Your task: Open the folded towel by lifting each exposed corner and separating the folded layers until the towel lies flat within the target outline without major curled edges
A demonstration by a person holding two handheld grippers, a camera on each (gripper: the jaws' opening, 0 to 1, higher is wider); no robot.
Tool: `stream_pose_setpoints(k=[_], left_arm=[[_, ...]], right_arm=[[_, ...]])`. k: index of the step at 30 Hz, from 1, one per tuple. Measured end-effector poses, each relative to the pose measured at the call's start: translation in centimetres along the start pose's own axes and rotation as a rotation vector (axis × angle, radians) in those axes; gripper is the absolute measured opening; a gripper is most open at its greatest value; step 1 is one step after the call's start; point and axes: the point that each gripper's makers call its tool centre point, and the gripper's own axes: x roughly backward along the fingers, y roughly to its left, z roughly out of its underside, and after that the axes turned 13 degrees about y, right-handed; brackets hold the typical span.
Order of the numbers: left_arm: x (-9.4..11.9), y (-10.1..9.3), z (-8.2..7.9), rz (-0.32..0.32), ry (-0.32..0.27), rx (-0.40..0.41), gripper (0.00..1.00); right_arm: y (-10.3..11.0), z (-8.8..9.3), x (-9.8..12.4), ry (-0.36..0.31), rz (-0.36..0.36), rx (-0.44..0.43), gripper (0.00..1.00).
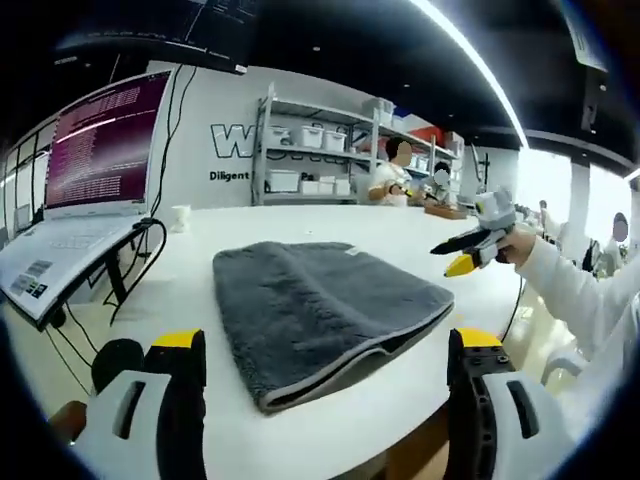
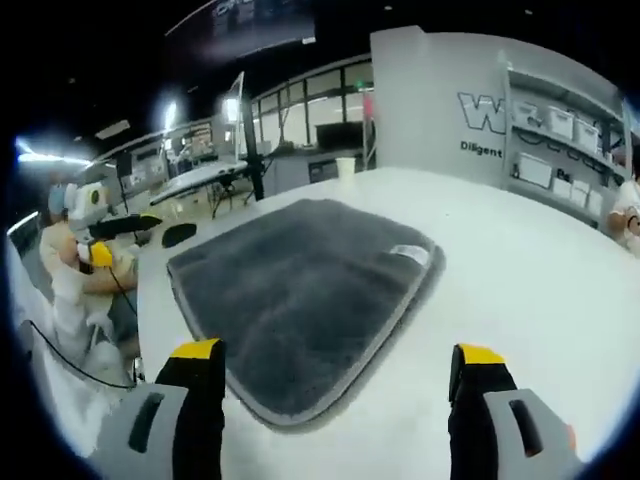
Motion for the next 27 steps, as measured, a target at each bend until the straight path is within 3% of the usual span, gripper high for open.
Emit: stream_pose_setpoints(k=[5, 9, 14, 19, 27], left_arm=[[0.6, 0.2, 0.1, 0.013, -0.003, 0.005, 1.00], [1.3, 0.7, 0.0, 0.000, -0.019, 0.015, 1.00], [1.6, 0.9, -0.3, 0.006, -0.036, 0.024, 1.00], [1.4, 0.6, -0.1, 0.020, -0.031, 0.026, 1.00], [1.2, 0.1, 0.1, 0.033, -0.016, 0.020, 1.00]], right_arm=[[-0.5, -1.5, -2.6, 0.004, -0.035, -0.073, 0.84], [-1.8, -1.2, -4.8, 0.048, -0.012, -0.129, 0.82], [-3.6, -0.8, -6.0, 0.061, 0.033, -0.155, 0.76], [-4.1, -1.4, -6.3, 0.032, 0.029, -0.166, 0.61], [-6.3, -1.0, -7.2, 0.040, 0.128, -0.120, 0.35]])
